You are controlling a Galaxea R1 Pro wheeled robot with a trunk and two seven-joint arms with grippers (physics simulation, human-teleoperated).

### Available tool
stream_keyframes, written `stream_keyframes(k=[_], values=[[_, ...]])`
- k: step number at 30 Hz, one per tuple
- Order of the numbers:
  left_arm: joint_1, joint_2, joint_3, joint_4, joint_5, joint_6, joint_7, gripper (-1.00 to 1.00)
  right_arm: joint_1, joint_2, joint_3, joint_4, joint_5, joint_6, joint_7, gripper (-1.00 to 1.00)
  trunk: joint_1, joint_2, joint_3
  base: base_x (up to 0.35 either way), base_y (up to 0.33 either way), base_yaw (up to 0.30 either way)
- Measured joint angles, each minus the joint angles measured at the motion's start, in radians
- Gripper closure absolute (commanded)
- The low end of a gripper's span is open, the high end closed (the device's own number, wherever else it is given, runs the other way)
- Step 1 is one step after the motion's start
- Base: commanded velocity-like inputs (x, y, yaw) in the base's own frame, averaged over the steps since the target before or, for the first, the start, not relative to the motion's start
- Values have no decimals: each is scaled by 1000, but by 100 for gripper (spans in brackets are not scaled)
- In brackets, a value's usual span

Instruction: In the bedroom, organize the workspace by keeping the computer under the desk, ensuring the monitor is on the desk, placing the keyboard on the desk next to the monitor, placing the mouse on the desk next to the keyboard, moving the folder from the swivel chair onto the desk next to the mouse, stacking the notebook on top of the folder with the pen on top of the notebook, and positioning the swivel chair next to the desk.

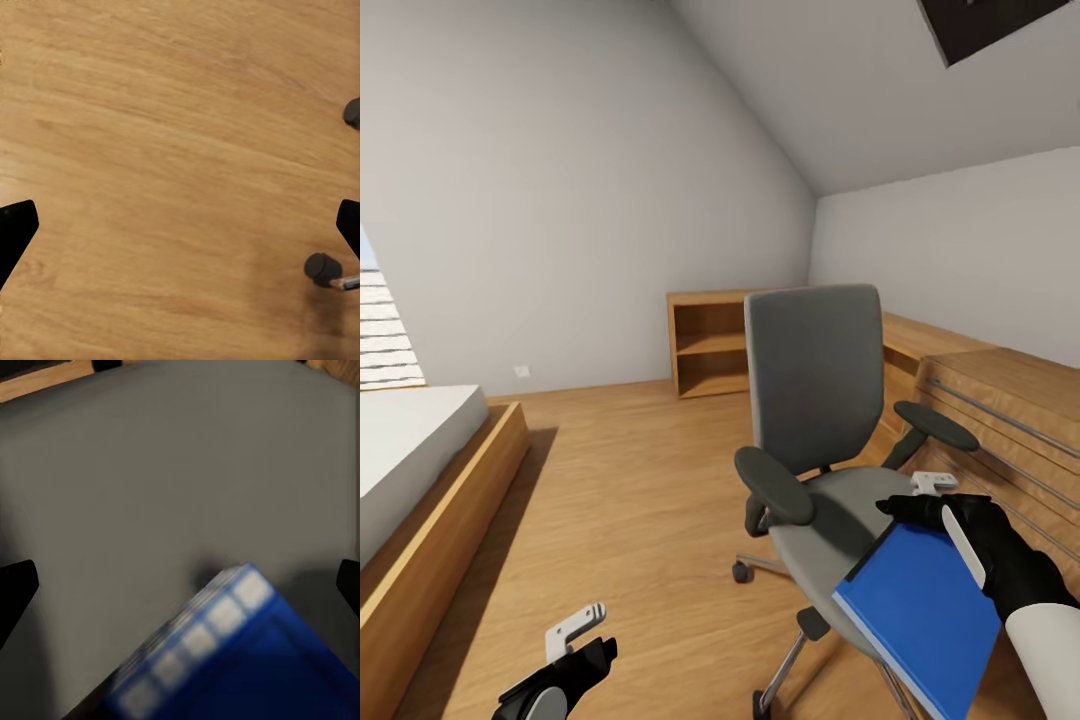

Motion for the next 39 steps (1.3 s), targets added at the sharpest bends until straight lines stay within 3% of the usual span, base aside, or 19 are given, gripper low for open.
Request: stream_keyframes(k=[15,20,26,34,39], values=[[0,0,-1,7,-1,0,-1,-100,0,-1,-1,-2,0,0,0,-100,0,0,24,0,0,0],[0,0,-1,8,0,0,-1,-100,4,-1,-1,-45,-1,6,0,-100,0,0,31,0,0,0],[0,0,-1,9,0,0,-1,-100,42,-1,-1,-148,-2,61,0,-100,0,0,41,0,0,0],[1,0,0,9,0,0,-1,-100,67,1,-2,-202,-4,124,0,-100,0,0,50,0,0,0],[0,0,0,9,0,0,-1,-100,71,3,-3,-219,-48,150,-3,-100,0,0,51,0,0,0]])
